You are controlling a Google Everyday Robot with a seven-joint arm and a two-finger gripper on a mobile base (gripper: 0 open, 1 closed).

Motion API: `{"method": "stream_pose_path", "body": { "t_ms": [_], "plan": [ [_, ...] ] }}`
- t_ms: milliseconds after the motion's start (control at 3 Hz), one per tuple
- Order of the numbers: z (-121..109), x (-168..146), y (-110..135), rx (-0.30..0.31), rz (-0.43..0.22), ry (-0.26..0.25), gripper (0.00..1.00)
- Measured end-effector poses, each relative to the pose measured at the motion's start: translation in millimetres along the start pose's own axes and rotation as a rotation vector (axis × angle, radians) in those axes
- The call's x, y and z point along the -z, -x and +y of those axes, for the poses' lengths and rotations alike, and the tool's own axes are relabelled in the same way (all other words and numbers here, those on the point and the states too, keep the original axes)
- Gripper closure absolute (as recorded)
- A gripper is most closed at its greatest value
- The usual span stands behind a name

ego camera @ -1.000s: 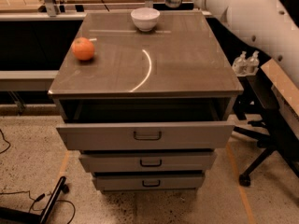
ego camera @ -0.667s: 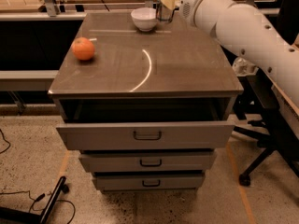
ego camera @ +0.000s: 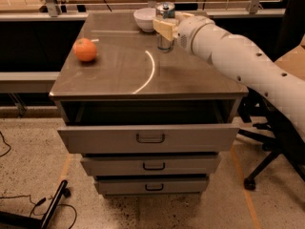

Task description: Pick redbull can from white bowl and place on counter

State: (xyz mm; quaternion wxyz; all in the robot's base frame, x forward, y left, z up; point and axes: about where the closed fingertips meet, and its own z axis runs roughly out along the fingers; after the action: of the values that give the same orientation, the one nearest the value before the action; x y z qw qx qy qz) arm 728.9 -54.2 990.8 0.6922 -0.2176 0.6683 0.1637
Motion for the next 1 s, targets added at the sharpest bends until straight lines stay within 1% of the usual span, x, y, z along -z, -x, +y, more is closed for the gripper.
{"method": "stream_pose_path", "body": {
  "t_ms": [333, 667, 1000],
  "plan": [
    [-3, -1, -45, 0.017, 0.013, -0.029, 1.0],
    [-2, -6, -72, 0.028, 0.008, -0.043, 1.0],
    [-1, -7, -71, 0.027, 0.005, -0.043, 0.83]
  ]
}}
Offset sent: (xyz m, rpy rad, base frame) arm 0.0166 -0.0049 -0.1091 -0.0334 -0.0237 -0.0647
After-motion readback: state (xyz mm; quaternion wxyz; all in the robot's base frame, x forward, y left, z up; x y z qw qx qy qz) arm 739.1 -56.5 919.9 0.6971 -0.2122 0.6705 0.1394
